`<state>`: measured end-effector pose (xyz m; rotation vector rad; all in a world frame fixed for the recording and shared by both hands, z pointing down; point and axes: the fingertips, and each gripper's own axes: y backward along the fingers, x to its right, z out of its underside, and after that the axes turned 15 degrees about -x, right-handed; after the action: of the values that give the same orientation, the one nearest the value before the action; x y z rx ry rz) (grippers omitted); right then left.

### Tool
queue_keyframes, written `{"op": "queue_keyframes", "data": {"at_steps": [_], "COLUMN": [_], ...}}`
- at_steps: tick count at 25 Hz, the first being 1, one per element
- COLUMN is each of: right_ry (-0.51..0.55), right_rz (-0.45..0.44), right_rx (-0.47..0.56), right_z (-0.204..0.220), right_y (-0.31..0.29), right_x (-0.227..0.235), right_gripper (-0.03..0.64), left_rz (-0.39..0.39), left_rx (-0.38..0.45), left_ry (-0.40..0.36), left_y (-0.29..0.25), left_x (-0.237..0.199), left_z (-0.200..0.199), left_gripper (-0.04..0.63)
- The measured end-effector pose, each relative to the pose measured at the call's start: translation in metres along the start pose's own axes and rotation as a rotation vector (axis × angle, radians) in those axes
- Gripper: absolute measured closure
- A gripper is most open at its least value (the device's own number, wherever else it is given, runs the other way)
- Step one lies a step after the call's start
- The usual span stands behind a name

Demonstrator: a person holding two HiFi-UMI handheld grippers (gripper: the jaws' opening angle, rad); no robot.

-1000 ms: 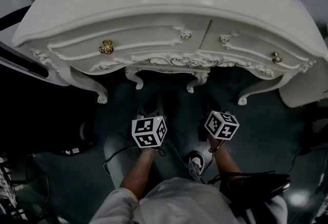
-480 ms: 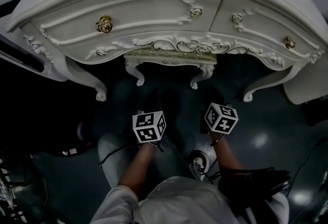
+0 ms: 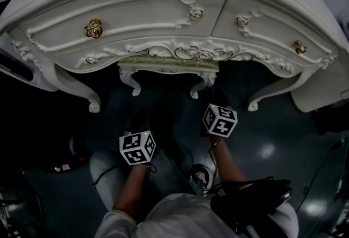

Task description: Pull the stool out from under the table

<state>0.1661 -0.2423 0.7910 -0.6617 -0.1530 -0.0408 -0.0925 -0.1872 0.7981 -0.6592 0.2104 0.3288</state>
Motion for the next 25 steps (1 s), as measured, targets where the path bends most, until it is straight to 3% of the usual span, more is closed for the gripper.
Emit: {"op": "queue_keyframes", "data": {"at_steps": [5,9,25], "right_ry": [0.025,0.119,0.198], "right_rz": [0.015,0.046,0.093], "right_rx": [-0.028,-0.072,-0.128], "right_z": [-0.003,-0.004,-0.018], "right_y": [-0.024,-0.044,-0.083], "right_x": [0.002,0.000,0.000], "right_gripper": [0.396,0.357,0.351], "left_rz": [-0.032,-0.045,-0.056], "left_rx": [-0.007,-0.011,-0.021], "left_ry": [0.011,0.024,0.004], "left_y": [0.002,-0.001,-0.012], "left_x": [-0.014,-0.021,-0.024], "left_z": [0.006,0.008,0.006], "left_gripper": [0.584,0.584,0.584]}}
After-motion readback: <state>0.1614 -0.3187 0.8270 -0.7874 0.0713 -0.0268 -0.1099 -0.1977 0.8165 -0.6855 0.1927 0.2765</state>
